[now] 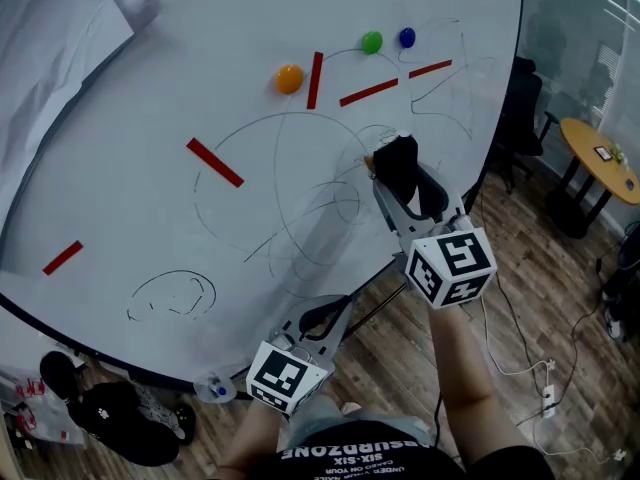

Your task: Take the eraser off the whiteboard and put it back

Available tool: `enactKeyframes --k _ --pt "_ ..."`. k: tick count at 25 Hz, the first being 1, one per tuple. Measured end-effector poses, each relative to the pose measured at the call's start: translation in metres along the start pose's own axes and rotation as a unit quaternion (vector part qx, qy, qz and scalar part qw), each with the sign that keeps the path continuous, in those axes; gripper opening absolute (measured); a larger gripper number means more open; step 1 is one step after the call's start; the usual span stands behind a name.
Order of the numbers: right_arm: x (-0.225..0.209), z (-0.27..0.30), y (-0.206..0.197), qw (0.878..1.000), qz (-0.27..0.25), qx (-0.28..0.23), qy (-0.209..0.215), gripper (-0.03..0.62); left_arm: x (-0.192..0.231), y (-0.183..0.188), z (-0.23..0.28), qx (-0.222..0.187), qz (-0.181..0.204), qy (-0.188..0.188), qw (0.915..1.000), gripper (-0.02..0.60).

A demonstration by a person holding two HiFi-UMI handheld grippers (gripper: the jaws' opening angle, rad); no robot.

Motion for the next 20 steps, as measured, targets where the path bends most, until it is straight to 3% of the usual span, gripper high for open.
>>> enactKeyframes --k 20 --pt "-0.012 -0.043 0.002 1.0 0.009 -0.002 -0.021 0.236 -0.013 -0.001 0.004 -0.006 -0.008 -0.015 0.9998 0.008"
Point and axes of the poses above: the fingertips, and each gripper's own axes: z forward along the fingers, x to its left, y out of its top, the point moved 2 cm from there along -z, backward along the fingers, and after that the axes turned 11 degrees about -y, right-handed, at the moved point
